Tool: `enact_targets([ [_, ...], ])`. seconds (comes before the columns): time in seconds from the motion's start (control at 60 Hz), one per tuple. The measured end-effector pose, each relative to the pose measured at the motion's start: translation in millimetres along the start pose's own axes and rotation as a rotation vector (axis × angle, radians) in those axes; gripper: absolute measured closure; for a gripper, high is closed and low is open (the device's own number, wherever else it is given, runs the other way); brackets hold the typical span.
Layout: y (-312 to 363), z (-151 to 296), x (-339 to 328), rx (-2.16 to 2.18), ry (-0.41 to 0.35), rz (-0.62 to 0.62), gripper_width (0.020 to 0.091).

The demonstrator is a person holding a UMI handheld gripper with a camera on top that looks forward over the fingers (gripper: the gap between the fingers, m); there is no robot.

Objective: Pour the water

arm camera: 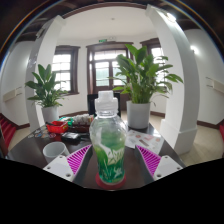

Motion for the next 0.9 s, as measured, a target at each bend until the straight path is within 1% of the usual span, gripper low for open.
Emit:
enact_targets([
  [0.033,0,-2,-12,0.012,0.017,-0.016,0.0251],
  [0.117,1,-3,-46,0.049,0.032,-0.064,0.0253],
  [0.367,19,15,-134,0.051,0.069,-0.178,0.025],
  [0.483,27,27,-153,0.024,0.051,-0.202,0.0251],
  [0.683,47,52,-177,0.015,-0.002,-0.178,0.025],
  [0.8,54,55,-180,-0.005,-0.011,-0.163,0.0249],
  [0.9,56,56,-182,-0.03,-0.01,-0.177,0.0251],
])
Point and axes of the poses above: the point between the fingertips, and its own axes, seen from behind it with the camera up: y to the left, z up, x forward, the way the camera looks, the point moved 7 cm from there along -x, backward, against the way the camera looks, and after that the axes turned 11 degrees about -y, right-handed, at the moved point
